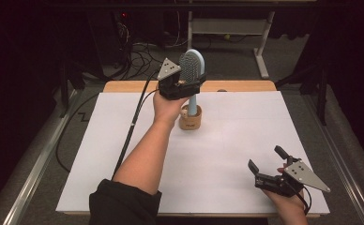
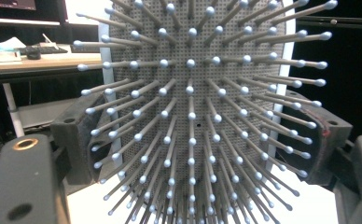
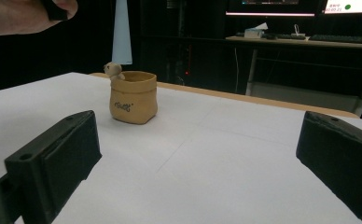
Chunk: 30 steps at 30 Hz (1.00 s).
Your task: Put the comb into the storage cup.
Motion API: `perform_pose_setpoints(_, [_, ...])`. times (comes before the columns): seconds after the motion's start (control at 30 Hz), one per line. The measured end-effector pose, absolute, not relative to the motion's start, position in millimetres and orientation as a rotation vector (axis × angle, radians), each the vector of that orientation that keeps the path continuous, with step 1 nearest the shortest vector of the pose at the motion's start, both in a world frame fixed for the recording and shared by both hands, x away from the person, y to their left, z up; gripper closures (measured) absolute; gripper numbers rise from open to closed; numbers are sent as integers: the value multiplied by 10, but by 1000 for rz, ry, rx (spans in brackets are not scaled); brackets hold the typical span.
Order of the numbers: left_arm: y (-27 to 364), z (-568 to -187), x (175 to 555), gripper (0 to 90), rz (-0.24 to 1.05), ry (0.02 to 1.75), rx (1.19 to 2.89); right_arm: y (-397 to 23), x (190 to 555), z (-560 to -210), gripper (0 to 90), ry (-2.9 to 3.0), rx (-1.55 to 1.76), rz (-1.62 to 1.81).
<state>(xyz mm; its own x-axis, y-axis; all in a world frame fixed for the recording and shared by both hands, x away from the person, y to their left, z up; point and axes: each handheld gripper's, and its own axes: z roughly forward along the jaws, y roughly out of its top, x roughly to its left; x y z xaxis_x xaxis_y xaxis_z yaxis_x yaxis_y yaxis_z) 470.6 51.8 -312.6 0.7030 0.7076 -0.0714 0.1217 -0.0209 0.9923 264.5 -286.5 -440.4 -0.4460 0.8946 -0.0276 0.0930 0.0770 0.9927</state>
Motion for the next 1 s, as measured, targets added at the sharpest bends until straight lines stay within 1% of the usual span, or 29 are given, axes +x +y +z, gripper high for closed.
perform_pose_setpoints(0.33, [467,-3130,4801,206,550,715,1554,-2871,2656,-4413,1,1654,997,1444])
perform_pose_setpoints(1.0, [378,-3335,4938,206,558,732,1566,-2886,2640,-4410,1,1651,997,1450])
